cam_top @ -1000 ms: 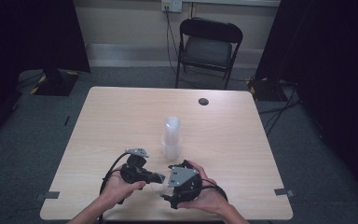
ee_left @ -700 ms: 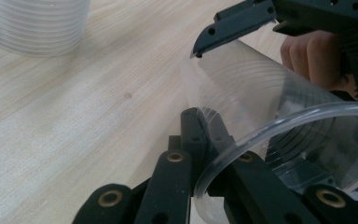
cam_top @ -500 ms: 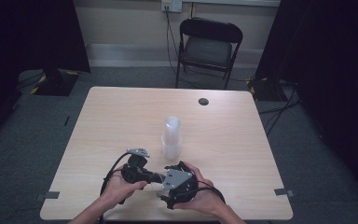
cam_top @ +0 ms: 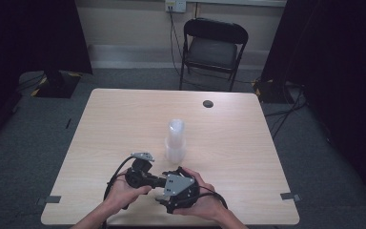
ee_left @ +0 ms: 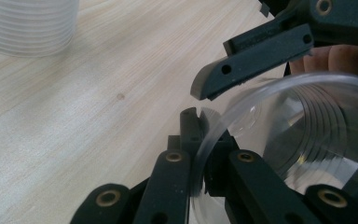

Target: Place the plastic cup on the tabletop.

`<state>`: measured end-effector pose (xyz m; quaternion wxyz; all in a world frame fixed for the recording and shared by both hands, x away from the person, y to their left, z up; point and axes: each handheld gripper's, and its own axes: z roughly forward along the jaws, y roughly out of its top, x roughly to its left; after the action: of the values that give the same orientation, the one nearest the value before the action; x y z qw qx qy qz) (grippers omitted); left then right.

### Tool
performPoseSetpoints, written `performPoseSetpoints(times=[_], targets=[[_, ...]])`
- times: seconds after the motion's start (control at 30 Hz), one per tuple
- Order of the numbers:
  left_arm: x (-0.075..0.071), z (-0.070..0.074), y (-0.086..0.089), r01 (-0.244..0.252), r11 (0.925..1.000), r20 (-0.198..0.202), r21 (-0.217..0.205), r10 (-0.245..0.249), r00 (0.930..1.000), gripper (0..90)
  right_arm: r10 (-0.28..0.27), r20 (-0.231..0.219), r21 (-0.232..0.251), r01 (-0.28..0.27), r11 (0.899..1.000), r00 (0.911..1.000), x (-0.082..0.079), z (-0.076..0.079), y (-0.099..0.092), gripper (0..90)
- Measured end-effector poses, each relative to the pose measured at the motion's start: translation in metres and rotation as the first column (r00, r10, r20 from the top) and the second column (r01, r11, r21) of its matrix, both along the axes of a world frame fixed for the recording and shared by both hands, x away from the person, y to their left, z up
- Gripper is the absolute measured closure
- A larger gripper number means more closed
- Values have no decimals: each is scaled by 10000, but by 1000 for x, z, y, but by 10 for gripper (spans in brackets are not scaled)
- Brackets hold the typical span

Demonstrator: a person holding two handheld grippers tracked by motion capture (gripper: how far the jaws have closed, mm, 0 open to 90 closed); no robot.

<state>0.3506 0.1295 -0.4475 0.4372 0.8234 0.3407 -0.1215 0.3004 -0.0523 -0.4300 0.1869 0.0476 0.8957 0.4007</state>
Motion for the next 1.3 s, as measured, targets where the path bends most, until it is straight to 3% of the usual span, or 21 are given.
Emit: performPoseSetpoints(times=[0.13,0.73,1.3], targets=[[1,0,1,-50,10000,-28,-27,50,10000,887,64,30,100,-65,9999,10000,0,2,0,264],[2,5,3,-169,9998,143,-69,170,9998,885,-96,-109,407,100,9991,9999,4,7,-1,288],[-1,6,1,-357,9990,660,-273,375,9971,796,-448,-268,670,465,9967,9986,11,9,-10,296]])
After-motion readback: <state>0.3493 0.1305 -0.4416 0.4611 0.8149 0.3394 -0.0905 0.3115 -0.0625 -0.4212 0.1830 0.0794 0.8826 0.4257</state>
